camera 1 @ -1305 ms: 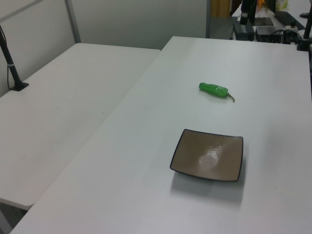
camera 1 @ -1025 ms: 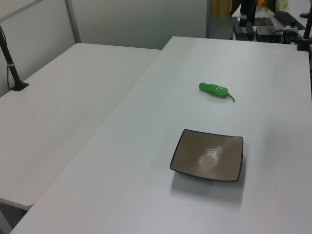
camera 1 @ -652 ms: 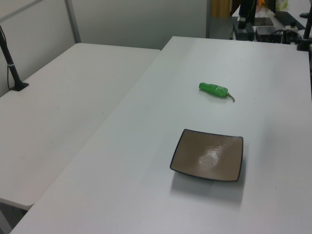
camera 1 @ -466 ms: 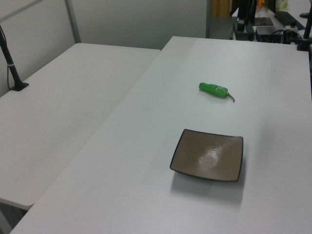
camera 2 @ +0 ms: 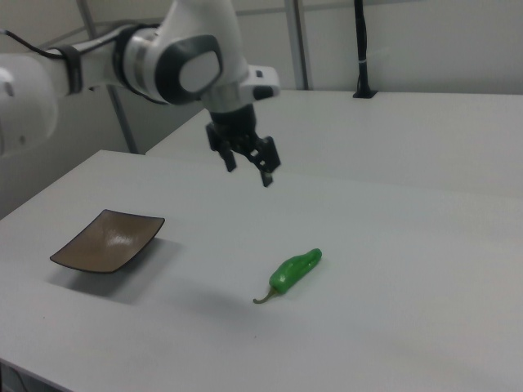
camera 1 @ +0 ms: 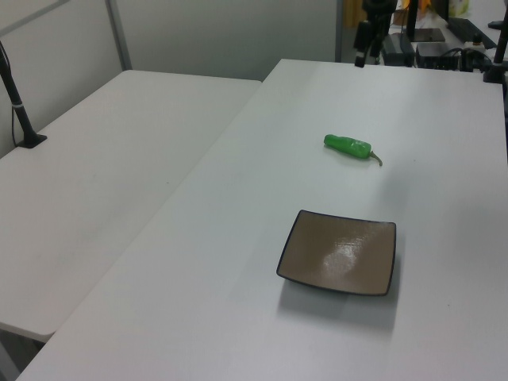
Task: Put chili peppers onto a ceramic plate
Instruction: 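Move the gripper down toward the green chili pepper, then lower the open gripper over the pepper's stem end and close it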
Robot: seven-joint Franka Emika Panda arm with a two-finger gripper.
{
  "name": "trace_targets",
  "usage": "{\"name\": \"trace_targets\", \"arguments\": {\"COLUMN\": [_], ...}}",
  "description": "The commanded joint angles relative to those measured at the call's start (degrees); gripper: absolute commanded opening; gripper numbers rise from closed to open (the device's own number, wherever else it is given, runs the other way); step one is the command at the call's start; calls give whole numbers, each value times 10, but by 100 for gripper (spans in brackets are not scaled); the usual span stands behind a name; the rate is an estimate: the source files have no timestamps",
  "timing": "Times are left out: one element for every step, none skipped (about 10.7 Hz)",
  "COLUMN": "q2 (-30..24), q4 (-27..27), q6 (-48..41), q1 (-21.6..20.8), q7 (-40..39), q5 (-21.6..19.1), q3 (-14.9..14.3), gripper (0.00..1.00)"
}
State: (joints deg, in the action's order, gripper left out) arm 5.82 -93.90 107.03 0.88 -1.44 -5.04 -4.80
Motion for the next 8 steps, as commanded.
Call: {"name": "trace_targets", "arguments": {"q2": [60, 80, 95, 109, 121, 138, 160, 179], "q4": [-1, -1, -6, -15, -27, -32, -32, -33], "q6": [65, 76, 87, 104, 124, 142, 157, 170], "q1": [20, 24, 25, 25, 28, 28, 28, 29], "q7": [-1, -1, -1, -1, -1, -1, -1, -1], "q5": [1, 4, 6, 7, 7, 12, 21, 30], "q3": [3, 3, 3, 3, 3, 3, 3, 3], "gripper": [100, 100, 100, 100, 100, 100, 100, 100]}}
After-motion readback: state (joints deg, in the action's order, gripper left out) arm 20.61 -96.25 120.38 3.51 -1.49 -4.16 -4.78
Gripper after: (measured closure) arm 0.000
